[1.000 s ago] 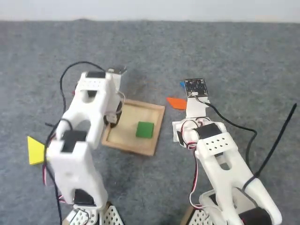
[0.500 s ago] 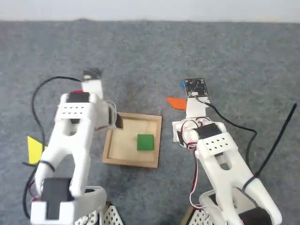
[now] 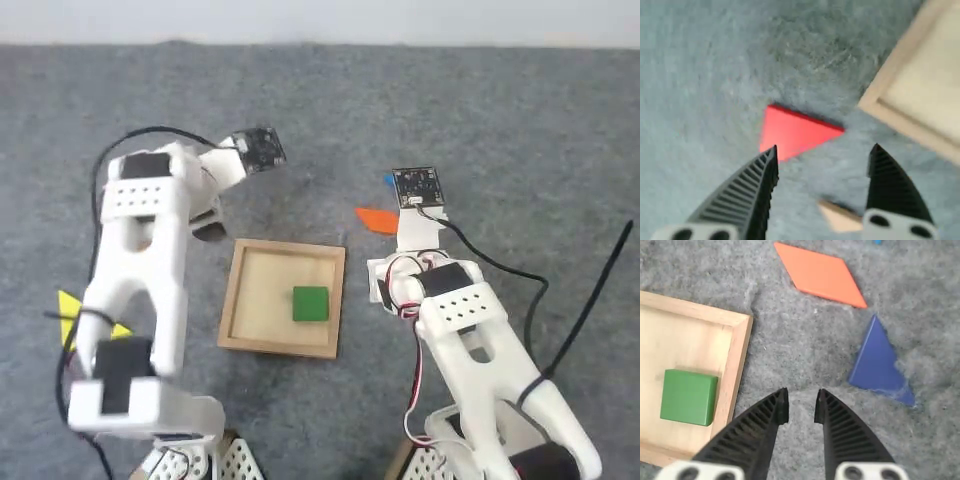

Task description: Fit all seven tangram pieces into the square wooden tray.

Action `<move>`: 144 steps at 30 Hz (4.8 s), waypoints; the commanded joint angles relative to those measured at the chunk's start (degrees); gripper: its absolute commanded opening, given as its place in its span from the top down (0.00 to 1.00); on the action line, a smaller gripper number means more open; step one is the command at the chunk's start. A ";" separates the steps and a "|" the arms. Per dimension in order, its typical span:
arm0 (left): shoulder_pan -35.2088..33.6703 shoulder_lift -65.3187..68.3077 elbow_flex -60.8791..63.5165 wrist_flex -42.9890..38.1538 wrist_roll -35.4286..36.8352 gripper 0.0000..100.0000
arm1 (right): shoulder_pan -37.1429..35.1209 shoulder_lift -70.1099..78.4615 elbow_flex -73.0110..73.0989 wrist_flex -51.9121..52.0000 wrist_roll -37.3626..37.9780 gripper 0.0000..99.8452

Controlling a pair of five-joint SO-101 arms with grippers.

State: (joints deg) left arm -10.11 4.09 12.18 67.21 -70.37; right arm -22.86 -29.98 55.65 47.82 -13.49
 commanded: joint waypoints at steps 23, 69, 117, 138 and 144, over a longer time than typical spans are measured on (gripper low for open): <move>-6.24 43.87 -54.90 23.03 -20.48 0.72 | 0.75 -3.03 -0.53 -1.45 4.75 0.89; -7.47 54.51 -66.59 33.32 2.73 0.75 | 0.84 -2.77 -0.09 -2.59 4.84 0.89; -13.27 45.36 -49.80 16.88 73.14 0.99 | 0.75 -2.51 -0.09 -2.68 4.84 0.89; -16.00 36.48 -33.80 27.16 44.31 0.99 | 0.92 -2.51 0.97 -5.05 4.84 0.89; -14.86 13.36 -14.37 20.22 37.54 0.99 | 0.92 -2.51 0.97 -5.05 4.84 0.89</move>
State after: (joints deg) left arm -25.67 32.48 -10.59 91.30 -29.23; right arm -22.86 -29.98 57.32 43.69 -9.89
